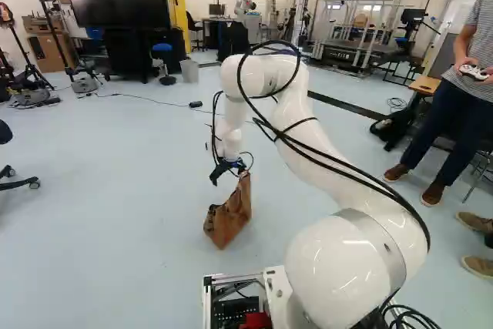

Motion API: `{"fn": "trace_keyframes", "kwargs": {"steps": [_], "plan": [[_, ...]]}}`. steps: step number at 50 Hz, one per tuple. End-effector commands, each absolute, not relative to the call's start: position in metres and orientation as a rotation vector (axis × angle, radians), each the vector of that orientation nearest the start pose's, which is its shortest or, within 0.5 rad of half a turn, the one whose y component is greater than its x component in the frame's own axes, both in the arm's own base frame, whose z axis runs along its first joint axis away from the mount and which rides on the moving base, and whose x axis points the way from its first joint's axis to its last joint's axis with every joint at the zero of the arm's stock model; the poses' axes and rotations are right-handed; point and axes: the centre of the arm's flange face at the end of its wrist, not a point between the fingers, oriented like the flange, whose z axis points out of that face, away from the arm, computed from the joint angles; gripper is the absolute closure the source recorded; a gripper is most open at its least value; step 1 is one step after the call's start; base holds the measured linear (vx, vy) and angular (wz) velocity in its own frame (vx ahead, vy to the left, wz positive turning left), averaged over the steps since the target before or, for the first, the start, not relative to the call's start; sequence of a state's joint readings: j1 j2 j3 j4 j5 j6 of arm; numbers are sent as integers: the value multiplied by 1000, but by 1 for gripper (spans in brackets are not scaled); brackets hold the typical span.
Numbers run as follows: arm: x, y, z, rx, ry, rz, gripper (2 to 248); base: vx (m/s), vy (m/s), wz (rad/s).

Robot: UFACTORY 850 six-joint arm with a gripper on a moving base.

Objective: Pick up the grocery bag from the ground

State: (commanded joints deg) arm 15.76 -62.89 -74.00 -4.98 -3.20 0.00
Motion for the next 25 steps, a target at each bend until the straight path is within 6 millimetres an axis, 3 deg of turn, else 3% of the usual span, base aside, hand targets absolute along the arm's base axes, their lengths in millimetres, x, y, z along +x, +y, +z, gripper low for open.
{"fn": "trace_keyframes", "kwargs": {"steps": [14,25], "plan": [[560,157,41,-3104,-555,-32,3,0,0,0],[561,158,24,-3134,-365,-10,3,0,0,0]]}}
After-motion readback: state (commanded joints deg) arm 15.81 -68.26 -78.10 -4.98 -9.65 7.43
